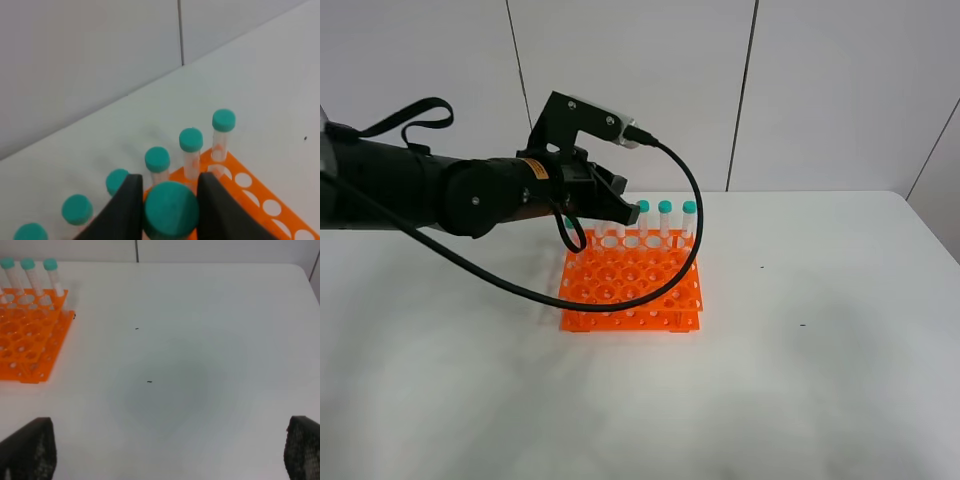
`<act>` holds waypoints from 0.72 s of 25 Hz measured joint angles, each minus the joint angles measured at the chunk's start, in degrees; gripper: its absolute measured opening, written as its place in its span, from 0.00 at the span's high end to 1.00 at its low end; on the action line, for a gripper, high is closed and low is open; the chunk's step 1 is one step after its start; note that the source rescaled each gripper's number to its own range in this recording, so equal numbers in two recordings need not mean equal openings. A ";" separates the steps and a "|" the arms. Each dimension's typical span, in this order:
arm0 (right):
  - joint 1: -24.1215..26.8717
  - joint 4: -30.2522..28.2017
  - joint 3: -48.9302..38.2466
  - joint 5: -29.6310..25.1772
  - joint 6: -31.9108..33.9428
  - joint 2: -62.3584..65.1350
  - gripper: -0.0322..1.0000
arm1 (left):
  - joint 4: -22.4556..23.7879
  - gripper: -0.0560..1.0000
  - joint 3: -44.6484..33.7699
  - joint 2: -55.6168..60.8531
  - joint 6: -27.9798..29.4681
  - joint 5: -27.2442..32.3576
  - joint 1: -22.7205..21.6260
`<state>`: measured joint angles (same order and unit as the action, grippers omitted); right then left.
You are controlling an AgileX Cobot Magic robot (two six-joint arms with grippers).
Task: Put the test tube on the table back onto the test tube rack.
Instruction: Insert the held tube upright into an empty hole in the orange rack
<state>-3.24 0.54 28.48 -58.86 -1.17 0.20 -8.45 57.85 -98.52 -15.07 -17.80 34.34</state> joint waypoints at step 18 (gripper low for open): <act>0.00 0.17 0.00 0.00 0.00 0.00 0.00 | -0.68 0.94 1.18 -2.34 10.40 -1.43 -3.73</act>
<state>-3.24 0.72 28.48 -58.86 -1.17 0.20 -9.13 59.03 -100.86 -4.67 -19.23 30.61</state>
